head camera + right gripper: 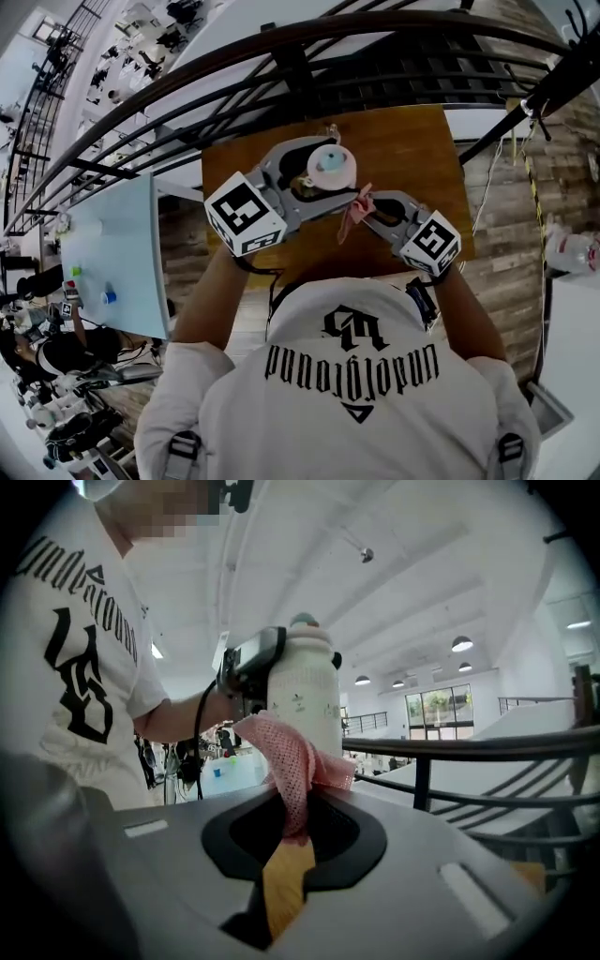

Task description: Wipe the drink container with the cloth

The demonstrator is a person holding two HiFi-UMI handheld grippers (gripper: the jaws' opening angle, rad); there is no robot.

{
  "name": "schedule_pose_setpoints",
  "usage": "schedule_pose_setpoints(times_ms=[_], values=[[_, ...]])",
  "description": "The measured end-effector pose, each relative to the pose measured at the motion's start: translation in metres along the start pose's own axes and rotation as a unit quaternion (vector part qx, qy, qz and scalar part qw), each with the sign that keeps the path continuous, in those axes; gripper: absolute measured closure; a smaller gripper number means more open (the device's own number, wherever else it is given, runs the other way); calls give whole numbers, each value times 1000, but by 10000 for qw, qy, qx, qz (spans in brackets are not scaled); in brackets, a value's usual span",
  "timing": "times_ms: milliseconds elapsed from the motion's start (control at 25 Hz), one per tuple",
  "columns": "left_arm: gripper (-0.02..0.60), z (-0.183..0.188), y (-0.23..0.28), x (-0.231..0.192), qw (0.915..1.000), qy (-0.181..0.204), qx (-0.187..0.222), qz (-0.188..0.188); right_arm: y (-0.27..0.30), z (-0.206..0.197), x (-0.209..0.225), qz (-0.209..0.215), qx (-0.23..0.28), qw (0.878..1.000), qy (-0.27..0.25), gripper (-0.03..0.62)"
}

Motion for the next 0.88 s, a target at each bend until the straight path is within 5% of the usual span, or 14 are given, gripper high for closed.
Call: schedule_pose_setpoints(times_ms=[200, 880], values=[[196, -12, -1, -10, 10000, -49, -38, 53, 8, -35, 9, 31, -320, 9971, 689, 551], [195, -110, 15, -33, 9969, -135, -588, 509, -15, -77, 55, -1327, -170, 9856, 1033, 551]])
Point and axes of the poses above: the fingertips, and each gripper's own axes: y forward along the fingers, x to its right, z out of its top, the point moved 1 cm from there along -y, backward along the fingers, and after that the axes turned 5 degrees about -y, right-handed, at the moved point
